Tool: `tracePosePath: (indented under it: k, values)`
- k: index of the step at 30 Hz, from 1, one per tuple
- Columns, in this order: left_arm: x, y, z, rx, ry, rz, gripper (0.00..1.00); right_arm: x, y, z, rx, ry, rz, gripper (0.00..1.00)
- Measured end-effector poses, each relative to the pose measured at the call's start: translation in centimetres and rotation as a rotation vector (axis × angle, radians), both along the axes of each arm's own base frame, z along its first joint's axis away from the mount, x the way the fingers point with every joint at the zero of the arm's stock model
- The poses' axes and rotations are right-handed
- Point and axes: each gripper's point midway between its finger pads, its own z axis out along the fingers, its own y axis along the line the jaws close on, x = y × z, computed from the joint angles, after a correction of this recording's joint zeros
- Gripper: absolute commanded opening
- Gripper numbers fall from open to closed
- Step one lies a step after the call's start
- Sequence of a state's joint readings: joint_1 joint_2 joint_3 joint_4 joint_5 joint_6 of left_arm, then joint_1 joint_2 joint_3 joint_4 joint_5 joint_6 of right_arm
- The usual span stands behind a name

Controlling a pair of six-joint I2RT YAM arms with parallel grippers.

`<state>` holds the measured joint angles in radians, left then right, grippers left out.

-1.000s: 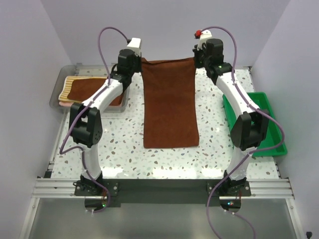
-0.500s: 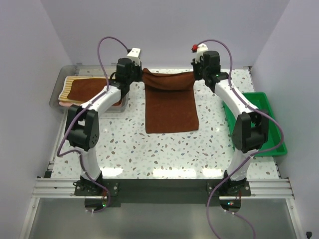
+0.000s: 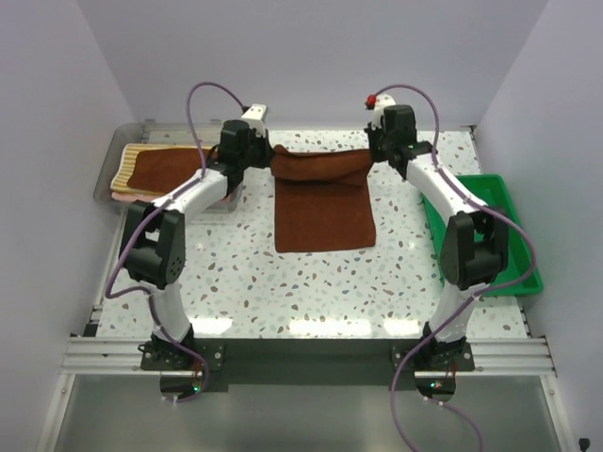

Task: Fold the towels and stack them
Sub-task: Fold the towel

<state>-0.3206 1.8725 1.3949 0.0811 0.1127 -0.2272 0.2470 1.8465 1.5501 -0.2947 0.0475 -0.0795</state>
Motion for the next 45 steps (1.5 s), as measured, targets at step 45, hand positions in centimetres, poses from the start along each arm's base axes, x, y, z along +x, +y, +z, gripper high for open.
tracePosePath:
  k: [45]
  values:
    - [5.3,-0.7,8.6,0.080,-0.219,-0.024,0.07,4.4,-1.6,5.1,-0.139,-0.183,-0.009,0.00]
